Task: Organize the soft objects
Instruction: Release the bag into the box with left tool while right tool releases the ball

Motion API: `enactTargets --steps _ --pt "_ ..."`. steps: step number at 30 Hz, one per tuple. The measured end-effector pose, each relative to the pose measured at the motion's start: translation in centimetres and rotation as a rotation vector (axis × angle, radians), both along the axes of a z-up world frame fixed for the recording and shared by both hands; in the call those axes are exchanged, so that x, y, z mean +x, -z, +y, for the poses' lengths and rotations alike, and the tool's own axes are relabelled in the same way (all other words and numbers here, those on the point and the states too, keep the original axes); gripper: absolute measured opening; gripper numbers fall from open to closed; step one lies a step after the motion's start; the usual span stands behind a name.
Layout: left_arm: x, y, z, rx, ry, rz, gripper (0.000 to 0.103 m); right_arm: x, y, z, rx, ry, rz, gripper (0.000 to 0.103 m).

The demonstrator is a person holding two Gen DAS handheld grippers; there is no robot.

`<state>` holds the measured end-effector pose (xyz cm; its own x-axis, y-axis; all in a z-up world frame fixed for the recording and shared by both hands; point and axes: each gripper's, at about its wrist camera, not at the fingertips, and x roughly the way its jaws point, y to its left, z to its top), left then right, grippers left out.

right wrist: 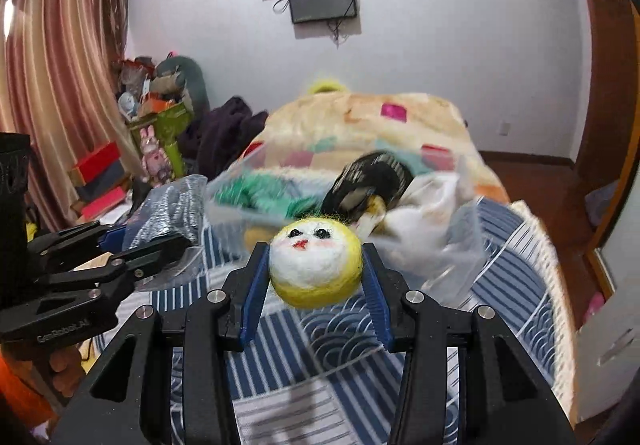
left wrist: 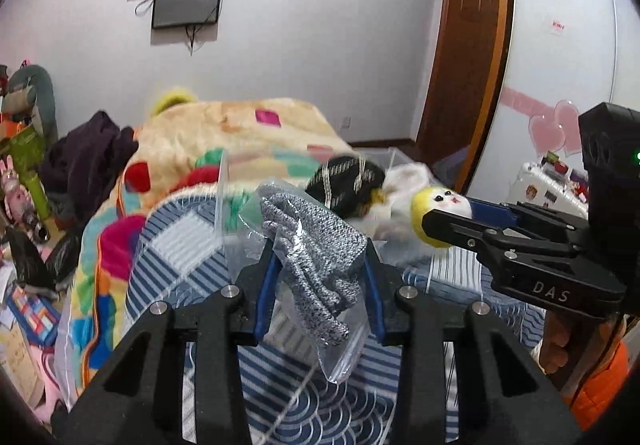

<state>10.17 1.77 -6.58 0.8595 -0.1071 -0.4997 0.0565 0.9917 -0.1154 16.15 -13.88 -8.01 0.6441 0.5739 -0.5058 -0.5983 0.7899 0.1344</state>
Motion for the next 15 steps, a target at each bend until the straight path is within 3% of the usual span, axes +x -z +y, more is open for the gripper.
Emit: enactTargets --steps 7,15 --pt "2.5 -2.0 -0.4 0.014 0.003 -0.063 0.038 1.1 -2.2 -0.5 0.03 0.048 -0.066 0.042" --pt "6.7 -1.0 -0.7 -0.011 0.018 -0.027 0.038 2.5 -2.4 0.4 0.002 0.093 -0.098 0.042"
